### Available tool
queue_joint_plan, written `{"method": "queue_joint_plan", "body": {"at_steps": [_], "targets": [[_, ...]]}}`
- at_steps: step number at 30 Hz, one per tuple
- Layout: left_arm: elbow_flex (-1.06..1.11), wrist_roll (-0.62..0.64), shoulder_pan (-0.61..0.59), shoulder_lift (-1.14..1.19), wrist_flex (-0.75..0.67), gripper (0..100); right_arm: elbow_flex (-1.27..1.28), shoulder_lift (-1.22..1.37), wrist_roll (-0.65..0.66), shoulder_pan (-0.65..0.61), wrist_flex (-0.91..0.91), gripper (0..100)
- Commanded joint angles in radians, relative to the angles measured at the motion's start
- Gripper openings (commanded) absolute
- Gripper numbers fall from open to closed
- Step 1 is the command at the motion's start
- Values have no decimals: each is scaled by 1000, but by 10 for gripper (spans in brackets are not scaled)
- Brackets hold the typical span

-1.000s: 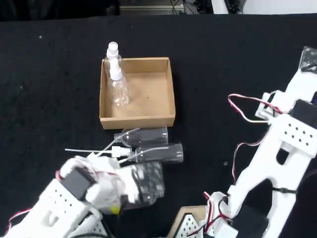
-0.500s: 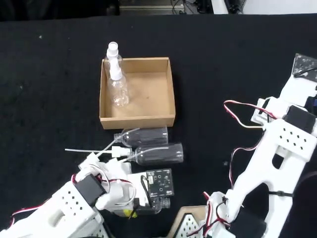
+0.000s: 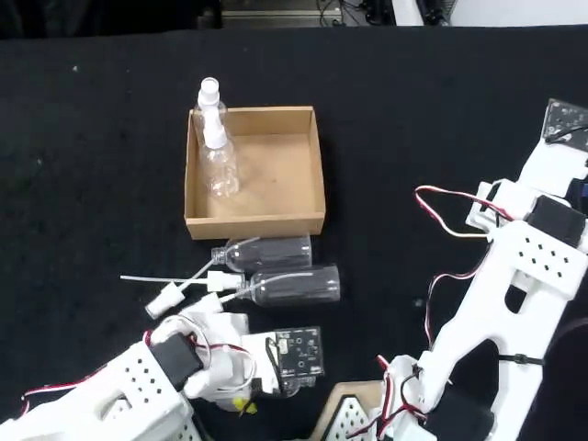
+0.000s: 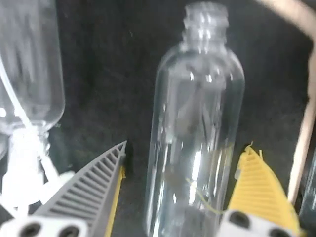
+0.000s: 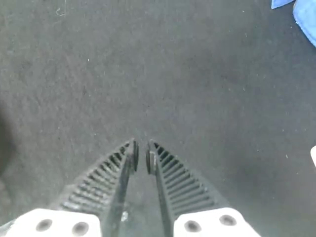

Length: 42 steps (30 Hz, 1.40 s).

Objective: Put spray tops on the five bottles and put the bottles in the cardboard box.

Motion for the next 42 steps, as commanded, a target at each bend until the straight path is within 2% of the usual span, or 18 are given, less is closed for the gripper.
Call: {"method": "queue_joint_plan", "body": {"at_steps": [1,4,9,13,18,21,25,30,37,42], "targets": [[-7,26,25,3,-40,328,-10,-48,-2,-15,-25,15],[-28,23,30,3,6,289,-10,-48,-2,-11,-25,15],[-87,3,33,3,98,104,-10,-50,-2,-14,-26,15],[-127,-81,7,-8,186,102,-10,-50,-2,-15,-23,15],[-199,-184,-145,2,213,102,-12,-53,-3,-17,-17,15],[-343,-244,-245,2,293,102,-19,-54,-3,-25,8,15],[-516,-261,-317,3,396,102,-31,-85,-3,-78,41,15],[-621,-262,-372,3,522,102,-30,-156,-11,-158,51,15],[-679,-361,-647,6,571,102,-35,-182,-86,-333,35,15],[-679,-362,-912,114,493,102,-1,-180,-144,-488,-48,15]]}}
